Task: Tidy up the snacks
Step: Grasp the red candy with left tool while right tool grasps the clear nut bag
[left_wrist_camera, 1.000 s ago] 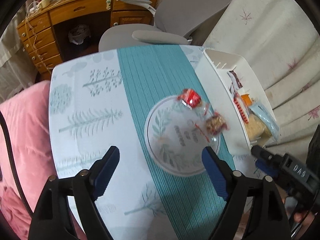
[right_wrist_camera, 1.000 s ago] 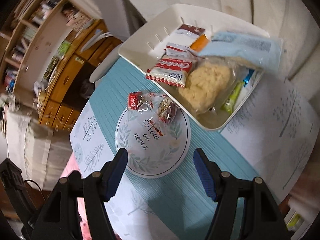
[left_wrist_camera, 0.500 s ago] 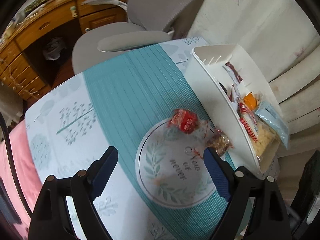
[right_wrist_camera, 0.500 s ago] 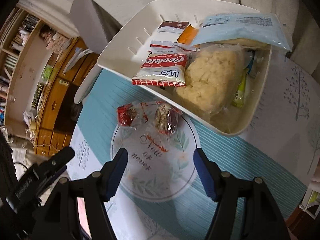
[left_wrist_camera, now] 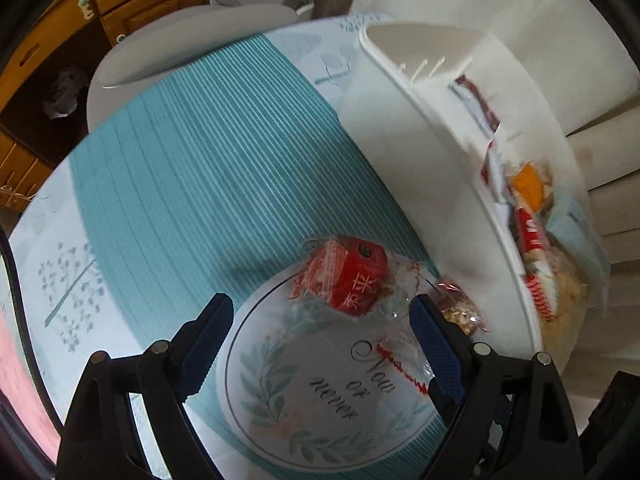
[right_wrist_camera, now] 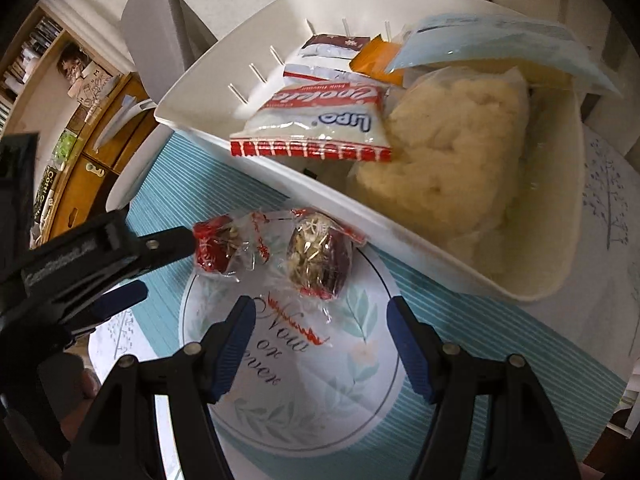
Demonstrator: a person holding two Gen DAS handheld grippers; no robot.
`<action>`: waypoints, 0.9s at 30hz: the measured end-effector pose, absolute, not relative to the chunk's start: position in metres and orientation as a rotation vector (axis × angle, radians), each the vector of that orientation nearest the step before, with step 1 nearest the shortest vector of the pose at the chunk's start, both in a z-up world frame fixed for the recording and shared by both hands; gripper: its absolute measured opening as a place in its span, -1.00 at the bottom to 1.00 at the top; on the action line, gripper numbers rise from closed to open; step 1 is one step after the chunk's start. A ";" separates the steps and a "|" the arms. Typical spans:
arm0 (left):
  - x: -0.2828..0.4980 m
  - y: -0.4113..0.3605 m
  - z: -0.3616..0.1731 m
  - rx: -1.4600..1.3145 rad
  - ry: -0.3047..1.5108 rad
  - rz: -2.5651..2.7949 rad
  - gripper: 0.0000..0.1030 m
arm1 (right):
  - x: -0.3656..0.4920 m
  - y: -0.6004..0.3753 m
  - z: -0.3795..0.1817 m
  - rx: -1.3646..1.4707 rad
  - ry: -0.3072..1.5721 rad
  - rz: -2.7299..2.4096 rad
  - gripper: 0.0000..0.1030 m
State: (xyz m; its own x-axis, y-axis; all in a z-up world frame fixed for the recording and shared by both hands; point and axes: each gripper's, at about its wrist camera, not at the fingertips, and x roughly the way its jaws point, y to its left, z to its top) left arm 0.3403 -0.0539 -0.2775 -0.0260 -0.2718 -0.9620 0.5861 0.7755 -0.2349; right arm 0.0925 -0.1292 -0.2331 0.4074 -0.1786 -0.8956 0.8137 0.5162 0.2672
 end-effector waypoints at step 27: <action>0.338 -0.070 -0.304 0.262 1.458 -0.720 0.11 | 0.121 -0.133 -0.259 0.703 0.933 -0.692 -0.18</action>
